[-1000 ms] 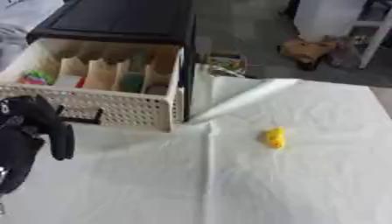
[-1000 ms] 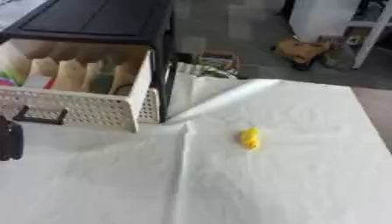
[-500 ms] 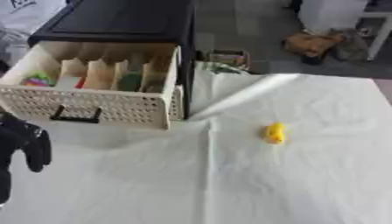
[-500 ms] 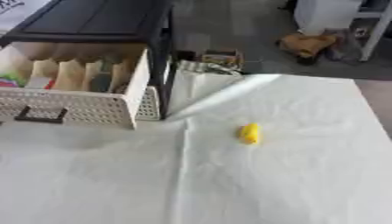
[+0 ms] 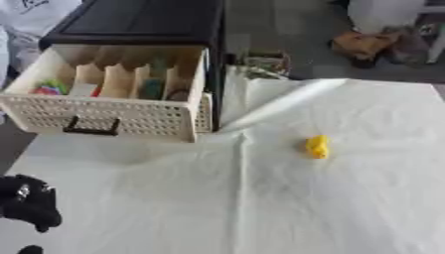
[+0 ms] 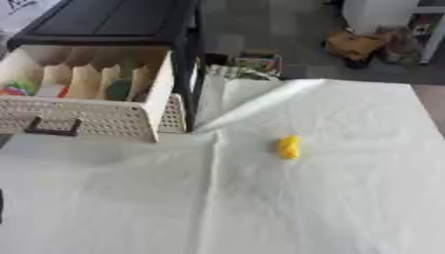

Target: Pick up objects from table and place into drawer.

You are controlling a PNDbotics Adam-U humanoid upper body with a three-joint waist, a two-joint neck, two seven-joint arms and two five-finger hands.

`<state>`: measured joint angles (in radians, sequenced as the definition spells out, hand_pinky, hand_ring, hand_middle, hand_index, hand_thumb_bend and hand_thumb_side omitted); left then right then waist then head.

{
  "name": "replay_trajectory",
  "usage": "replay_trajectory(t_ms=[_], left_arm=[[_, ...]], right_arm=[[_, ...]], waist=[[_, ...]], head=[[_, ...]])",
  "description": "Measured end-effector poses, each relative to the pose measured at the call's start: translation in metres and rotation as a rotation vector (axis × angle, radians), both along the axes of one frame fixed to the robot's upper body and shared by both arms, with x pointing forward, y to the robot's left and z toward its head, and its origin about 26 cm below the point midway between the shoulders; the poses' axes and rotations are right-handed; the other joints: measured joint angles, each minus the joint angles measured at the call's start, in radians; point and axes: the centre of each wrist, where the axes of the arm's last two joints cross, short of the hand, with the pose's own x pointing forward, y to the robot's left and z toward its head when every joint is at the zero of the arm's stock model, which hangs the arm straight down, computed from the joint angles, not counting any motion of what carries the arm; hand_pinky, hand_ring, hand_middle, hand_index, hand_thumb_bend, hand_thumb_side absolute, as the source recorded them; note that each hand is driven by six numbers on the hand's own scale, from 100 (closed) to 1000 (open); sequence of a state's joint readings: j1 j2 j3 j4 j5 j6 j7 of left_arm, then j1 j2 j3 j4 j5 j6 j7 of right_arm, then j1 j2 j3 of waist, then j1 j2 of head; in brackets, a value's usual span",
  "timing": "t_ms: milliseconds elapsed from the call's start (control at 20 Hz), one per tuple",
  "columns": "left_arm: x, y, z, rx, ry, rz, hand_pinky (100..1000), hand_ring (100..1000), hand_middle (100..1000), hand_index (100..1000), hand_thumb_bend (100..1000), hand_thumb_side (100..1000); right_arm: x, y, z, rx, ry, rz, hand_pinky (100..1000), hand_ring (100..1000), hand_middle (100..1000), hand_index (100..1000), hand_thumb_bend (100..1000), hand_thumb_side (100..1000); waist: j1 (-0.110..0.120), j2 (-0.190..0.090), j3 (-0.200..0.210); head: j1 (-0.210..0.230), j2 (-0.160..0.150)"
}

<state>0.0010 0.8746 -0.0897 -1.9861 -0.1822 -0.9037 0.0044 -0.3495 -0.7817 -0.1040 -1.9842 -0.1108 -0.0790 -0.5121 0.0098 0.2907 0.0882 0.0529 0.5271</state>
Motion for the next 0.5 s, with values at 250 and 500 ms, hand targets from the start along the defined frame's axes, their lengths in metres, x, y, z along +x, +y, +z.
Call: replay_trajectory(t_ms=[250, 500], left_arm=[[-0.004, 0.005, -0.001, 0.229, -0.017, 0.078, 323, 375, 531, 784, 105, 408], [-0.003, 0.007, 0.003, 0.439, 0.001, 0.152, 338, 445, 558, 827, 105, 408]], right_arm=[[-0.002, -0.004, -0.022, 0.008, 0.015, 0.003, 796, 746, 452, 823, 289, 1000], [-0.004, -0.005, -0.039, 0.020, 0.038, 0.004, 800, 744, 440, 823, 315, 1000]], waist=[[0.001, 0.004, -0.008], [0.004, 0.008, -0.016]], head=[[0.015, 0.000], [0.032, 0.000]])
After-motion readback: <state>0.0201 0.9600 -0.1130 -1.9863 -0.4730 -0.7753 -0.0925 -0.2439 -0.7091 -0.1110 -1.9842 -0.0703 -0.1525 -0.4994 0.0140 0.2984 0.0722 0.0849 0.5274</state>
